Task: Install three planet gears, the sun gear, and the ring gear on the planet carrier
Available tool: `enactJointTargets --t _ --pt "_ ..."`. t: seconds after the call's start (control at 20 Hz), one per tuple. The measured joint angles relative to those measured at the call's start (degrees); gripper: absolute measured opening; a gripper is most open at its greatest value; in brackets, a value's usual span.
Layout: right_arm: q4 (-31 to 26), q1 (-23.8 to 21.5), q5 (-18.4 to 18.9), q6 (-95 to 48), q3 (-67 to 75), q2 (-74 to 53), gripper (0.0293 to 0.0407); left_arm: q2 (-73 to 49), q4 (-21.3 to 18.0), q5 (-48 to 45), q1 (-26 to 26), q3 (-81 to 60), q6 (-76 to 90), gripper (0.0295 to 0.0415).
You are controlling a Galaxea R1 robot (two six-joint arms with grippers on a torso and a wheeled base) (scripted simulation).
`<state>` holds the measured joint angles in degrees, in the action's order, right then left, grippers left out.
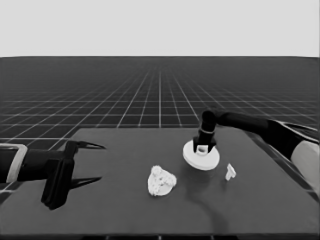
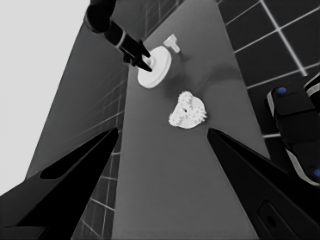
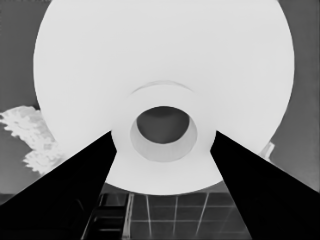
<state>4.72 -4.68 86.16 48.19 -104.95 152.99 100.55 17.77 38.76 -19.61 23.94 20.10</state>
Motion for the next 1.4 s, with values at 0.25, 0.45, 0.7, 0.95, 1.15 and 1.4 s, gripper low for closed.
enactJointTargets --t 0.25,0.45,0.7,0.95,1.15,1.4 --pt "4.3 3.0 2.0 30.8 11.7 19.2 0.0348 0.0 0.0 0.0 0.0 0.0 0.0 0.0385" --pt "4.5 3.1 2.2 31.4 10.0 21.5 0.0349 0.0 0.0 0.0 0.0 0.0 0.0 0.0385" --pt "9.3 8.1 0.9 29.9 7.2 22.3 0.0349 0.0 0.0 0.0 0.0 0.0 0.0 0.0385" --pt "9.9 8.6 0.7 29.7 6.8 22.5 0.0349 0.0 0.0 0.0 0.0 0.0 0.0 0.0385" --pt "9.9 8.8 0.6 30.6 6.8 22.5 0.0349 0.0 0.0 0.0 0.0 0.0 0.0 0.0385" --pt "9.9 9.0 0.6 32.9 6.9 22.5 0.0349 0.0 0.0 0.0 0.0 0.0 0.0 0.0385"
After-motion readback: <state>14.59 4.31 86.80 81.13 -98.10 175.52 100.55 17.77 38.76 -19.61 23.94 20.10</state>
